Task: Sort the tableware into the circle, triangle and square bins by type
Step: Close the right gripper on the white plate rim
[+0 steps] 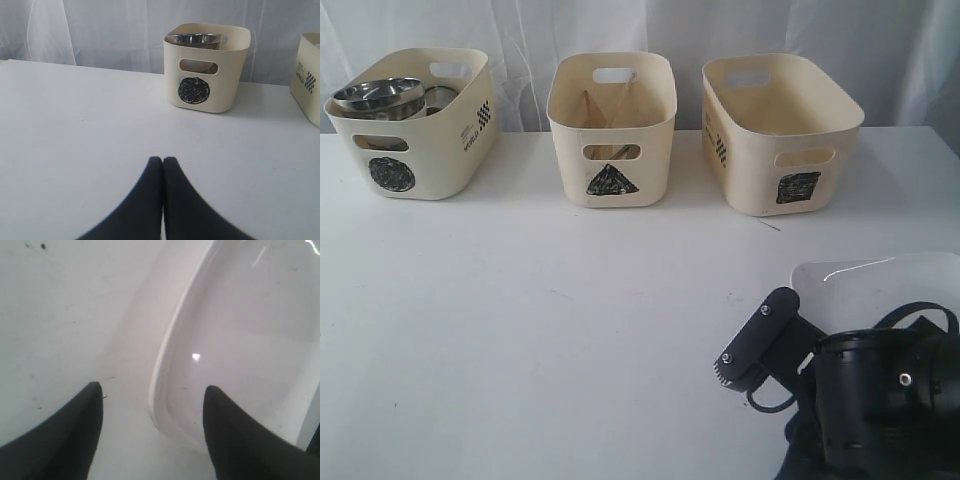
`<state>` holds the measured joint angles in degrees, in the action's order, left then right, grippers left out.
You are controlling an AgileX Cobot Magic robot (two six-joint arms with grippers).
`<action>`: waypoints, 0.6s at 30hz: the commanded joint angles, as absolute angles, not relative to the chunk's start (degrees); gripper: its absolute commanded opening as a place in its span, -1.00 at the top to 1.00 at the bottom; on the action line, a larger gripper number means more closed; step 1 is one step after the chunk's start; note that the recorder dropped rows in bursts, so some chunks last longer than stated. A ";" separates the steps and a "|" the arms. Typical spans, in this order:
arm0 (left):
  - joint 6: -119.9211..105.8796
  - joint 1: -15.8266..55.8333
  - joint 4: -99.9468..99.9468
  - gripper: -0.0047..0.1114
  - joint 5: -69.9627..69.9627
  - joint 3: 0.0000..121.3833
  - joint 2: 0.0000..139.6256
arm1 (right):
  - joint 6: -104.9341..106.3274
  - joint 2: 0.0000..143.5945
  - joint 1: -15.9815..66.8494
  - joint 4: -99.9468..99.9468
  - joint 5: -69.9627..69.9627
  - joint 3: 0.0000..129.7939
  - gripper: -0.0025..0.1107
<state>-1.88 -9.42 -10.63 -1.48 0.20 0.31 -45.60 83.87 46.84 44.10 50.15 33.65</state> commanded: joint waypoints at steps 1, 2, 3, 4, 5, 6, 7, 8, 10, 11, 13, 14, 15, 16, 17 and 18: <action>-1.71 -9.53 -11.04 0.92 -1.67 0.00 0.00 | -46.56 85.63 46.77 47.63 51.63 33.28 -0.02; -1.71 -9.53 -11.04 0.92 -1.67 0.00 0.00 | -46.70 86.69 46.64 48.48 52.09 33.28 -0.02; -1.71 -9.53 -11.04 0.92 -1.67 0.00 0.00 | -46.81 87.82 46.64 49.30 52.36 33.28 -0.02; -1.71 -9.53 -11.04 0.92 -1.67 0.00 0.00 | -47.42 89.02 46.64 50.00 52.36 33.28 -0.02; -1.71 -9.53 -11.04 0.92 -1.67 0.00 0.00 | -48.52 90.21 46.64 50.93 52.11 33.28 -0.02; -1.71 -9.53 -11.04 0.92 -1.67 0.00 0.00 | -49.36 91.36 46.64 51.48 51.81 33.28 -0.02; -1.71 -9.53 -11.04 0.92 -1.67 0.00 0.00 | -49.62 92.26 46.64 51.46 51.32 33.28 -0.02; -1.71 -9.53 -11.04 0.92 -1.67 0.00 0.00 | -49.74 93.37 46.64 51.46 50.86 33.28 -0.02; -1.71 -9.53 -11.04 0.92 -1.67 0.00 0.00 | -50.05 95.38 46.64 51.46 50.61 33.28 -0.02; -1.71 -9.53 -11.04 0.92 -1.67 0.00 0.00 | -50.20 96.44 46.64 51.62 50.61 33.28 -0.02; -1.71 -9.53 -11.04 0.92 -1.67 0.00 0.00 | -51.52 98.47 46.34 52.54 50.49 33.28 -0.02; -1.71 -9.53 -11.04 0.92 -1.67 0.00 0.00 | -52.09 99.40 46.09 52.65 50.49 33.28 -0.02; -1.71 -9.53 -11.04 0.92 -1.67 0.00 0.00 | -53.11 100.34 45.64 53.22 50.49 33.28 -0.02; -1.71 -9.53 -11.04 0.92 -1.67 0.00 0.00 | -54.16 101.18 45.37 53.67 50.49 33.28 -0.02; -1.71 -9.53 -11.04 0.92 -1.67 0.00 0.00 | -54.65 101.78 45.14 53.82 50.66 33.28 -0.02; -1.71 -9.53 -11.04 0.92 -1.67 0.00 0.00 | -55.20 102.44 45.01 53.82 50.66 33.28 -0.02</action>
